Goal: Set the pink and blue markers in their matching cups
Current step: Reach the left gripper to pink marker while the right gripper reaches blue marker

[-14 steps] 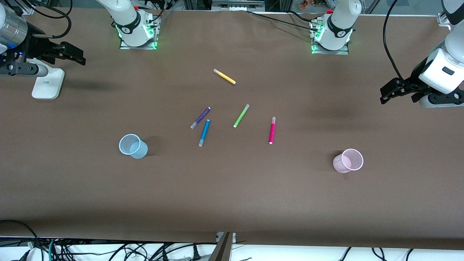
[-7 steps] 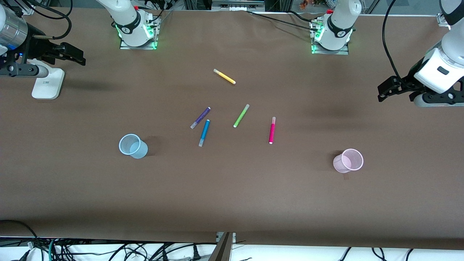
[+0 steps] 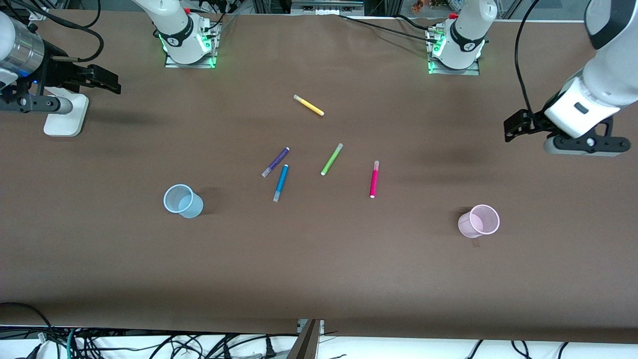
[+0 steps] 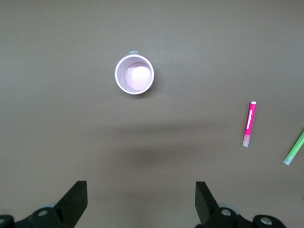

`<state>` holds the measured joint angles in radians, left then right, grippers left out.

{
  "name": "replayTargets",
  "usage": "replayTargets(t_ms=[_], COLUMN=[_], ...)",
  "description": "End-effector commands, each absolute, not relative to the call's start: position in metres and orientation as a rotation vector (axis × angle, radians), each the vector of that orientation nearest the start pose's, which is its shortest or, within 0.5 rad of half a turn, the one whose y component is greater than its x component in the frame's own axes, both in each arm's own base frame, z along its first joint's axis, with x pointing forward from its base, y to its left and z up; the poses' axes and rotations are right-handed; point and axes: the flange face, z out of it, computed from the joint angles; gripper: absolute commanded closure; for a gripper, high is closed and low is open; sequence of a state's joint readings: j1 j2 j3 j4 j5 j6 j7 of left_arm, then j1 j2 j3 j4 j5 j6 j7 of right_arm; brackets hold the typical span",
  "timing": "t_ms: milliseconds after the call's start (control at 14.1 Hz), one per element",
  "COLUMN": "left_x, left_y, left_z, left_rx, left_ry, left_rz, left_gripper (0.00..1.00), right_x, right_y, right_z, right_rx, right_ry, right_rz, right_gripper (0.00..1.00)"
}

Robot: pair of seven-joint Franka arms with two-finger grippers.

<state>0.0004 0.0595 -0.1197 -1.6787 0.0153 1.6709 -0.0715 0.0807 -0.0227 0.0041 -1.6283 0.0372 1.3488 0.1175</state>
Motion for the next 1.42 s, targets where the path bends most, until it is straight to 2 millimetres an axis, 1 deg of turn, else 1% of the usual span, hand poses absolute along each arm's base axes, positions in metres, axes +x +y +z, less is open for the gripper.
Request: replayTargets(t_ms=[0,71,213,284,355,426,497,568,710,781,852,923,994,1065,1135,1206,1277,1348], left_x=[0.585,0.586,0.587,0.587,0.585,0.584,0.585,0.582,0.577,0.565,0.553,0.546,0.543,0.542,0.537,0.534,0.533,0.529], left_y=[-0.089,-0.103,-0.141,-0.158,-0.174,-0.188,-0.201,-0.222,-0.254,-0.275,-0.283,-0.282,-0.282,-0.284,-0.291,-0.293,-0.294,-0.299], left_z=[0.523,0.513,0.477,0.458,0.445,0.426,0.404,0.379,0.342,0.322,0.299,0.282,0.271,0.261,0.244,0.229,0.217,0.206], left_rx=[-3.161,-3.158,-3.138,-3.128,-3.114,-3.102,-3.098,-3.093,-3.089,-3.07,-3.067,-3.079,-3.081,-3.072,-3.061,-3.056,-3.055,-3.056], left_ry=[0.154,0.185,0.285,0.324,0.366,0.398,0.429,0.478,0.55,0.609,0.638,0.645,0.661,0.678,0.696,0.703,0.702,0.706], left_rz=[0.169,0.196,0.3,0.347,0.38,0.419,0.43,0.417,0.387,0.358,0.313,0.255,0.208,0.197,0.221,0.245,0.26,0.264], left_gripper=[0.0,0.0,0.0,0.0,0.0,0.0,0.0,0.0,0.0,0.0,0.0,0.0,0.0,0.0,0.0,0.0,0.0,0.0], right_x=[0.524,0.527,0.533,0.537,0.54,0.543,0.547,0.554,0.563,0.568,0.574,0.58,0.583,0.585,0.585,0.585,0.586,0.587], right_y=[0.068,0.07,0.077,0.091,0.105,0.125,0.14,0.163,0.193,0.208,0.219,0.228,0.237,0.247,0.257,0.265,0.272,0.277], right_z=[0.587,0.58,0.563,0.553,0.542,0.533,0.521,0.502,0.477,0.461,0.446,0.433,0.422,0.412,0.4,0.391,0.382,0.372], right_rx=[-3.124,-3.126,-3.126,-3.134,-3.143,-3.153,-3.159,-3.164,-3.167,-3.166,-3.154,-3.145,-3.141,-3.137,-3.137,-3.136,-3.139,-3.128], right_ry=[0.009,0.008,0.014,0.058,0.141,0.186,0.212,0.251,0.312,0.341,0.378,0.401,0.403,0.408,0.422,0.438,0.425,0.418], right_rz=[0.394,0.375,0.357,0.359,0.373,0.37,0.364,0.35,0.312,0.299,0.301,0.29,0.265,0.248,0.243,0.236,0.235,0.242], right_gripper=[0.0,0.0,0.0,0.0,0.0,0.0,0.0,0.0,0.0,0.0,0.0,0.0,0.0,0.0,0.0,0.0,0.0,0.0])
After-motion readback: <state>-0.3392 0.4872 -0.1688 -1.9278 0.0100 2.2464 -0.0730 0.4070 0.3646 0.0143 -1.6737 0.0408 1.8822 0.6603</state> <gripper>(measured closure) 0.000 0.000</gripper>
